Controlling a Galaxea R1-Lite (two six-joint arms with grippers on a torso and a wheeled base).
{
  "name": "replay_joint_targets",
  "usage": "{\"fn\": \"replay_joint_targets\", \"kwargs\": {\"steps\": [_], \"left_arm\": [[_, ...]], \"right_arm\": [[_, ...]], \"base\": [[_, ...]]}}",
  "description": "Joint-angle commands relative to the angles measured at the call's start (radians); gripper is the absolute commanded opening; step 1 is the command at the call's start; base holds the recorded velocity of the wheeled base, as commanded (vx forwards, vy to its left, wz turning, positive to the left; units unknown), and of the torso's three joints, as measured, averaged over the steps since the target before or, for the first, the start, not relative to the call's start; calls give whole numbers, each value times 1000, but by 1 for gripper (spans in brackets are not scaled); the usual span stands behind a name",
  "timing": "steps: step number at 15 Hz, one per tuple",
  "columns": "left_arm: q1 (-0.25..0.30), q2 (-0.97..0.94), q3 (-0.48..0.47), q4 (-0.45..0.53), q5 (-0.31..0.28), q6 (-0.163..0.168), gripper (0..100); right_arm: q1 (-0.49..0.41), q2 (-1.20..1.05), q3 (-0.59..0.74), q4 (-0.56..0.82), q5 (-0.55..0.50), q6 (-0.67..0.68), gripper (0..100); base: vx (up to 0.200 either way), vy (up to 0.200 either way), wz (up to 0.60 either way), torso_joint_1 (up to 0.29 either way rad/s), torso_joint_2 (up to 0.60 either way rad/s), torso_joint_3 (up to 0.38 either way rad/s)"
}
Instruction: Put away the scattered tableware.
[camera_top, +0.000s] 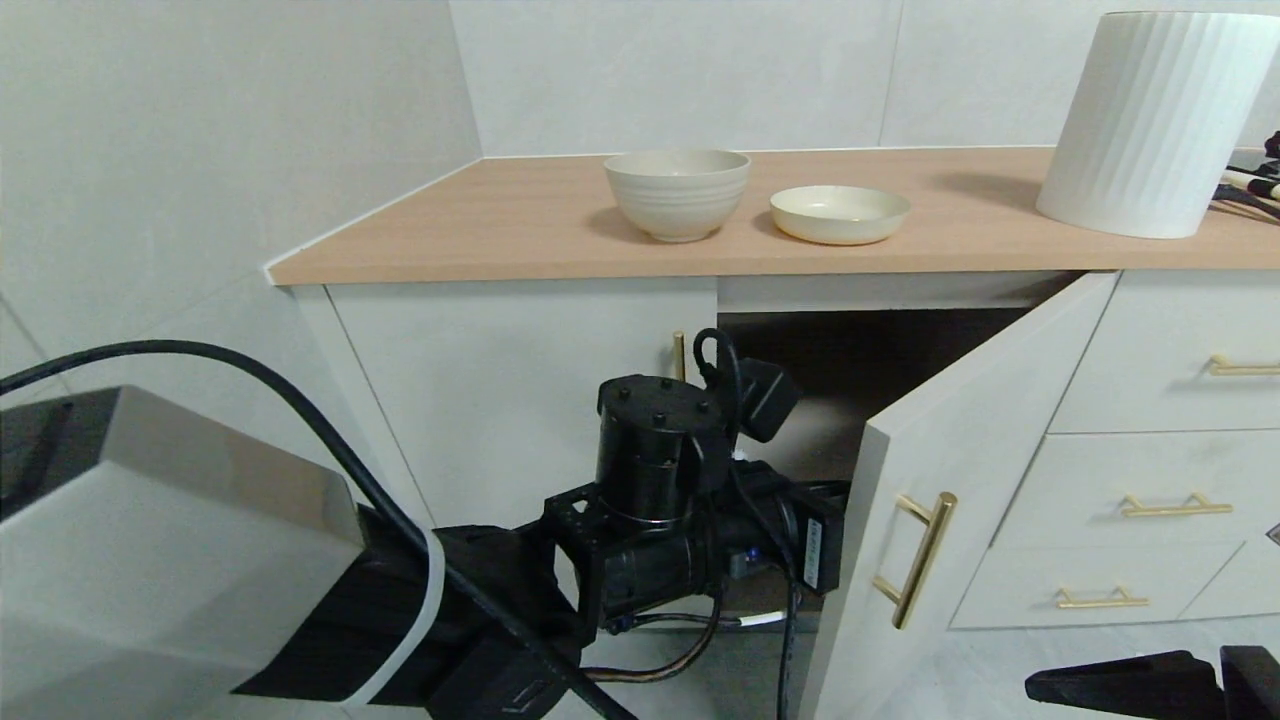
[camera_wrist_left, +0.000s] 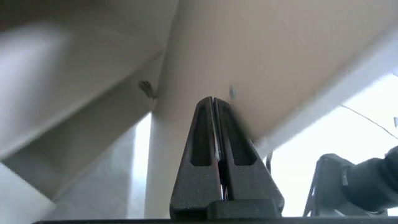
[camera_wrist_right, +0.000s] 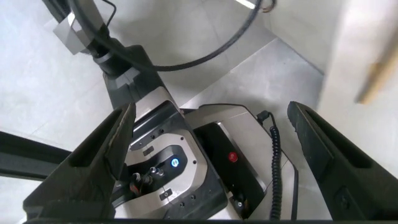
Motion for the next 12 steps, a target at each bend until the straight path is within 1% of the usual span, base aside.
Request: {"fn": "replay_joint_targets", "kwargs": {"steps": [1,4,6,7,10,12], "left_arm": [[-1,25,-42,20,-1,1,0],[0,88,-127,26,24,1,0],[0,139,-193,49,65,1,0],[-1,149,-202,55,84,1,0],[-9,140,-200,55,93,1,0],[-52,119,-194,47,105,2,0]], "right_arm": [[0,1,0,-1,0,0,100],[0,0,0,-1,-1,-1,100],[0,-2,0,-1,-1,0,100],[0,-2,0,-1,-1,0,100],[0,-3,0,-1,-1,0,100],[0,-6,-2,-2,-1,0,100]], "base": [[-200,0,0,2,2,7],[0,0,0,0,0,0],[0,0,0,0,0,0],[0,0,0,0,0,0],[0,0,0,0,0,0],[0,0,0,0,0,0]]}}
